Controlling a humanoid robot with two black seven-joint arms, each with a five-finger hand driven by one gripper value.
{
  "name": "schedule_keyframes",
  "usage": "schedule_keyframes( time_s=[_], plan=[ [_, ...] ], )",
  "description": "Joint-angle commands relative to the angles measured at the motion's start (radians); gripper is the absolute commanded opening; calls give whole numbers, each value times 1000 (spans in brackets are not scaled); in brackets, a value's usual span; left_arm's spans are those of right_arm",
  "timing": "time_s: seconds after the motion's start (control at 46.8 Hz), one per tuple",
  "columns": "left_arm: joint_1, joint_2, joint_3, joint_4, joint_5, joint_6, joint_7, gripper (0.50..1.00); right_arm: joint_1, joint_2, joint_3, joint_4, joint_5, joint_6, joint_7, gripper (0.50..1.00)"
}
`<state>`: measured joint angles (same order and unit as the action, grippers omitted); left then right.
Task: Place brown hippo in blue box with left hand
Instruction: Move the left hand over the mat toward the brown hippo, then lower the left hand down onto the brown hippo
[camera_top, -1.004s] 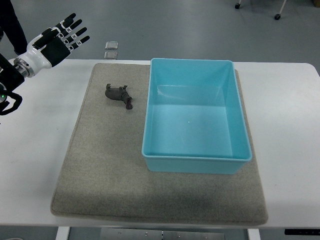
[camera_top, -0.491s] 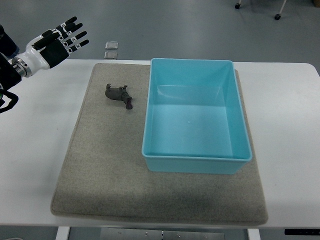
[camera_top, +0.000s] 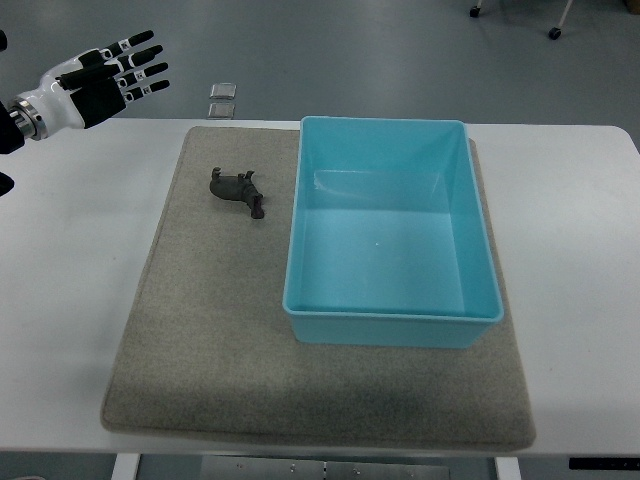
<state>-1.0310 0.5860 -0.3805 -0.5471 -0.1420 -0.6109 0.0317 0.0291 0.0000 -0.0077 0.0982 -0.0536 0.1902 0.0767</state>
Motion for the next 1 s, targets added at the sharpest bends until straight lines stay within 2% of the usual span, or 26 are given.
schedule_keyframes(
  time_s=[0.0, 0.192, 0.427, 0.662, 0.833, 0.983],
  plan=[
    [-18, 5, -11, -1, 146, 0, -16, 996, 0, 0, 0, 0, 0, 0, 0, 936],
    [-52, 28, -12, -2, 337, 0, -153, 996, 0, 0, 0, 0, 0, 0, 0, 936],
    [-64, 29, -15, -50, 475, 0, -226, 996, 0, 0, 0, 0, 0, 0, 0, 936],
    [-72, 46, -15, -168, 755, 0, -292, 996, 0, 0, 0, 0, 0, 0, 0, 936],
    [-77, 52, 2, -247, 969, 166, -369, 996, 0, 0, 0, 0, 0, 0, 0, 936],
    [-89, 48, 54, -258, 1102, 252, -380, 996, 0, 0, 0, 0, 0, 0, 0, 936]
  ],
)
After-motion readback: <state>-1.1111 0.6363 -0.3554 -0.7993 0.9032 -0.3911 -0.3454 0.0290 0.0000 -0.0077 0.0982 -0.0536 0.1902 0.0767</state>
